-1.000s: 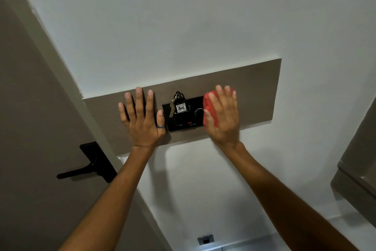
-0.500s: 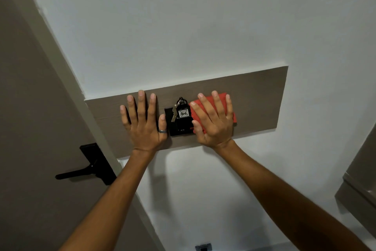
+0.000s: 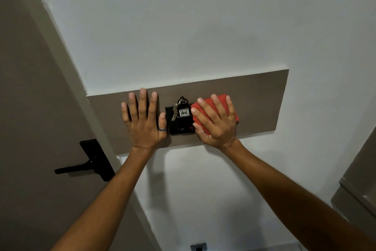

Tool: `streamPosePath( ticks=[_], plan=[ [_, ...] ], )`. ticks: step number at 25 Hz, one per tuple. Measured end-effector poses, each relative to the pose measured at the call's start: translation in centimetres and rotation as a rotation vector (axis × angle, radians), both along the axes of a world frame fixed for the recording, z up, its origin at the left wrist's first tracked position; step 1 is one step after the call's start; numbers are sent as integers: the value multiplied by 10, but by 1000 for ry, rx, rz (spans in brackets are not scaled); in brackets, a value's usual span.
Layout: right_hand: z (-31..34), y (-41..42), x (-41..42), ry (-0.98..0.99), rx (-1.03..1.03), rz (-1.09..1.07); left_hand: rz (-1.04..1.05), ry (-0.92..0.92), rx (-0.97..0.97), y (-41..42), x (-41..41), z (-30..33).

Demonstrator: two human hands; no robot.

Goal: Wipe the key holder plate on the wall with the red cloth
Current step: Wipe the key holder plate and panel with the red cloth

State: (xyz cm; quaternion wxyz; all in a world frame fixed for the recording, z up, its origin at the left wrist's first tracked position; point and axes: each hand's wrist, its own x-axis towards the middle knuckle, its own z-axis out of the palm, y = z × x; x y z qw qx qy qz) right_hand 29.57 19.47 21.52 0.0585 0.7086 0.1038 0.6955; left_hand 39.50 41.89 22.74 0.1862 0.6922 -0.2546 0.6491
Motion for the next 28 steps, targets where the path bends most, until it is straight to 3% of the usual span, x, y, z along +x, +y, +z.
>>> streamPosePath(
  ticks=[4,5,9,13,15,17,18,20,22,24,28],
  plan=[
    [24,-20,-7,25,-184,12,-2,-12,4,1,-3,4],
    [26,-19,-9,32,-142,3,-12,-6,-2,1,-3,4],
    [25,13,-2,13,336,-35,-35,6,-3,1,-1,1],
    [17,-12,-19,53,92,-41,-31,3,-3,0,-3,3],
    [13,-22,-26,39,190,37,-16,-10,8,0,-5,2],
    [10,-2,-25,22,425,256,-21,4,7,0,-5,3],
    [8,15,-23,34,425,340,-36,15,5,0,-5,3],
    [-5,52,-12,58,165,292,-39,16,14,1,-7,1],
    [-13,72,4,40,-54,58,-49,28,11,0,-7,2],
    [-18,75,18,-11,-80,-46,-66,33,13,0,-7,2],
    [-24,62,28,-70,-135,-32,-41,52,30,2,-5,4]
  ],
)
